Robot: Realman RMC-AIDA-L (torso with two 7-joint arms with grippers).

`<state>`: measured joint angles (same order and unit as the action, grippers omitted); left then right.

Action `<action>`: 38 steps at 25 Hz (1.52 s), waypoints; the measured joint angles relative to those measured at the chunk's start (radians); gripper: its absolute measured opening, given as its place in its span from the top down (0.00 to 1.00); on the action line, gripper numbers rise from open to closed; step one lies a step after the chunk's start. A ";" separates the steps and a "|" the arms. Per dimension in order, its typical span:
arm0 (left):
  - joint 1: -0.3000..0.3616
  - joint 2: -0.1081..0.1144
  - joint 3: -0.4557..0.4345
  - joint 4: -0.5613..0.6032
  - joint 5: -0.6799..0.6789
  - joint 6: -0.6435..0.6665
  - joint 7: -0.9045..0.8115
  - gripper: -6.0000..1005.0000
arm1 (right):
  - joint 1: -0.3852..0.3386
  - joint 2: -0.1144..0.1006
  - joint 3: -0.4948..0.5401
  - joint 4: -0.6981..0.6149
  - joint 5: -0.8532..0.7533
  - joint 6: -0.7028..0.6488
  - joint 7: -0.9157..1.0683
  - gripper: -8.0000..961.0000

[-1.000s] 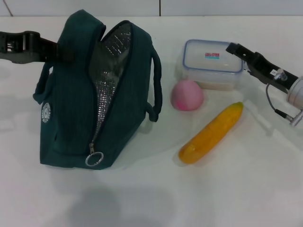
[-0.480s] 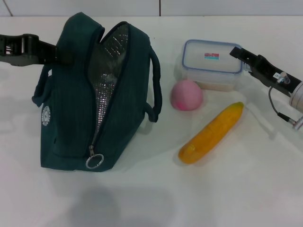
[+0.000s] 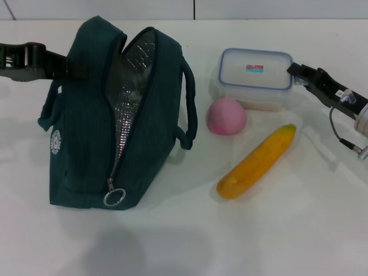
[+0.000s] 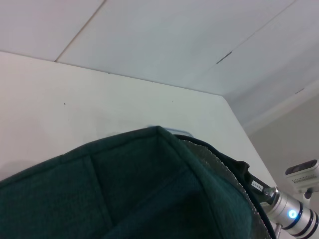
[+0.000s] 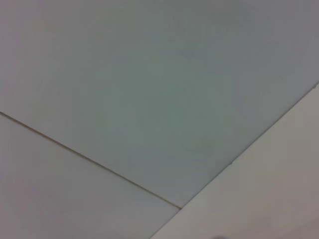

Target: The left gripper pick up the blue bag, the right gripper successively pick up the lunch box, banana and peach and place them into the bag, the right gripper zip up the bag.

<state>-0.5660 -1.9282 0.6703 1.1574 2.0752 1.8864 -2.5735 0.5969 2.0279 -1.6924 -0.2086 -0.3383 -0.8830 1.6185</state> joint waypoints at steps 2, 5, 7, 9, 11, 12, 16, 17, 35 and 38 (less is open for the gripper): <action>0.000 0.000 0.000 0.000 0.000 0.001 0.002 0.95 | 0.000 0.000 0.000 0.000 0.000 0.000 0.000 0.67; 0.000 0.000 0.000 0.000 0.001 0.001 0.003 0.95 | 0.000 0.000 0.000 0.000 0.005 0.000 0.000 0.71; 0.000 0.000 0.000 0.000 0.002 0.001 0.003 0.95 | 0.000 0.000 -0.002 0.000 0.010 -0.001 0.000 0.73; 0.000 0.000 0.000 0.000 0.003 0.001 0.003 0.95 | -0.001 0.000 -0.004 0.000 0.011 -0.004 0.000 0.76; 0.000 0.000 0.000 0.000 0.004 0.001 0.004 0.95 | -0.001 0.000 -0.006 0.000 0.012 -0.007 0.000 0.78; 0.000 0.000 0.000 0.000 0.004 0.001 0.004 0.95 | -0.001 0.000 -0.006 0.000 0.012 -0.008 -0.001 0.79; 0.000 0.000 0.000 0.001 0.005 0.002 0.004 0.95 | -0.004 0.000 -0.005 0.000 0.012 -0.017 -0.002 0.81; 0.000 0.000 0.000 0.001 0.005 0.002 0.005 0.95 | -0.005 0.000 -0.003 0.000 0.012 -0.018 -0.002 0.82; 0.000 -0.001 0.000 -0.001 0.007 0.013 0.012 0.95 | -0.032 0.000 0.024 0.002 0.012 -0.140 -0.020 0.87; 0.000 -0.001 0.003 -0.001 0.007 0.013 0.012 0.95 | -0.037 0.000 0.037 0.006 0.013 -0.168 -0.020 0.87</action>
<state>-0.5660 -1.9295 0.6734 1.1566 2.0819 1.8990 -2.5616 0.5599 2.0279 -1.6559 -0.2027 -0.3251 -1.0514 1.5981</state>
